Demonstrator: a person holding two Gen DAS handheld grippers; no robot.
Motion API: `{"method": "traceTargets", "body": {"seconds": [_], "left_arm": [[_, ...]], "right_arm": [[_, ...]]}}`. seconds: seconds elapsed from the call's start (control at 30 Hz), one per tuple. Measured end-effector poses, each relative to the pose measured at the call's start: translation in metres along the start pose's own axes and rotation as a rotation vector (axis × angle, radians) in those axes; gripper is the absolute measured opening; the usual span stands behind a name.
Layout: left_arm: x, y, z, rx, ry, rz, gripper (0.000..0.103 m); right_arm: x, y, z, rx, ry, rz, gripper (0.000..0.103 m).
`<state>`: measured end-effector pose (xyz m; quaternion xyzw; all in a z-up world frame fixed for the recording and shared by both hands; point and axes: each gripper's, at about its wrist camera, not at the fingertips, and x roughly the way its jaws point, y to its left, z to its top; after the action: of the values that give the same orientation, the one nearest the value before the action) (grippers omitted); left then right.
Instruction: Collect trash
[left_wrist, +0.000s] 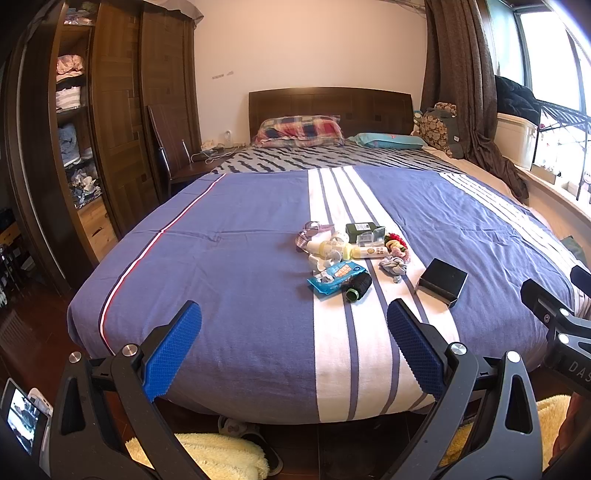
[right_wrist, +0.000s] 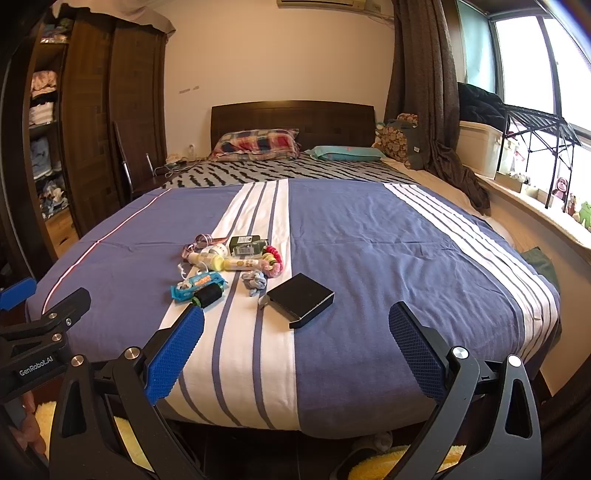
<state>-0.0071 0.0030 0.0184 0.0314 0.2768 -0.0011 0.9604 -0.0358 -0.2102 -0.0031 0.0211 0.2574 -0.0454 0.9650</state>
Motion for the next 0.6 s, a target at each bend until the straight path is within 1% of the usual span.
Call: {"method": "traceTargets", "body": {"seconds": [0.6], "left_arm": [[0.0,0.0,-0.0004,0.0,-0.002,0.0,0.095]], "right_arm": [[0.0001,0.0001,0.0,0.001,-0.001,0.0,0.1]]}}
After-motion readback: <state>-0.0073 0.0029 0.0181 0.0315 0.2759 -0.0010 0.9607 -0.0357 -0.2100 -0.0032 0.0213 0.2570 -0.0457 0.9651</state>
